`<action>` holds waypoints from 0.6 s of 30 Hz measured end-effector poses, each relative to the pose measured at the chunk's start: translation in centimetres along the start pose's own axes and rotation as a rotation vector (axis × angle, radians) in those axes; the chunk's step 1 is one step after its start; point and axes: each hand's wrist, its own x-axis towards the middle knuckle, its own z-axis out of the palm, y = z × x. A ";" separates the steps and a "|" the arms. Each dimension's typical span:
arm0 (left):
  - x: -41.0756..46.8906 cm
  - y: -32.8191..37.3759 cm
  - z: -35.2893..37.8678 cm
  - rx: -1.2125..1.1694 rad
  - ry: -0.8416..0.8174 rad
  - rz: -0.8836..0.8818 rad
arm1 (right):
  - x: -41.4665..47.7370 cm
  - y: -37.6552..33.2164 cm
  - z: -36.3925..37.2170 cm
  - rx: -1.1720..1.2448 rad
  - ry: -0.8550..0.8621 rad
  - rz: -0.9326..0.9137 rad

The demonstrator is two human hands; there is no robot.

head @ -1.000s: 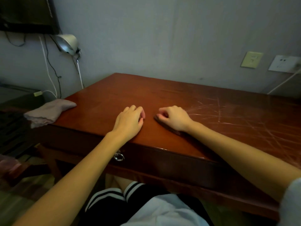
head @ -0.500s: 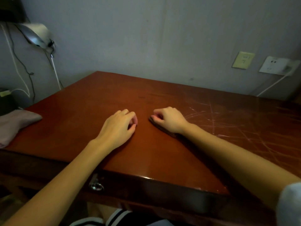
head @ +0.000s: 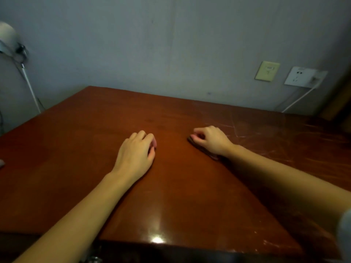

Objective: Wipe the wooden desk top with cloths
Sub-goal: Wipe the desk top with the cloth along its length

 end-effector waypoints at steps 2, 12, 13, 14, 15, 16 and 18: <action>-0.1 0.1 0.1 0.002 0.008 0.004 | 1.7 -1.6 0.7 -0.032 0.022 0.019; -0.9 0.0 0.1 -0.013 0.020 0.011 | -4.7 -3.3 -0.9 0.115 -0.128 -0.335; -0.9 0.0 0.1 -0.009 0.019 0.013 | -4.1 -1.7 -1.1 0.101 -0.118 -0.261; -0.9 0.0 0.1 -0.005 0.015 0.012 | -3.0 -0.3 -1.3 0.085 -0.106 -0.172; -0.9 0.0 0.1 -0.001 0.010 0.010 | -1.6 1.0 -1.2 0.069 -0.094 -0.087; -0.9 0.1 0.1 0.005 0.007 0.010 | -0.1 1.8 -1.1 0.052 -0.078 -0.018; -0.8 0.1 0.2 0.013 0.004 0.012 | 3.0 1.9 -0.6 0.015 -0.048 0.067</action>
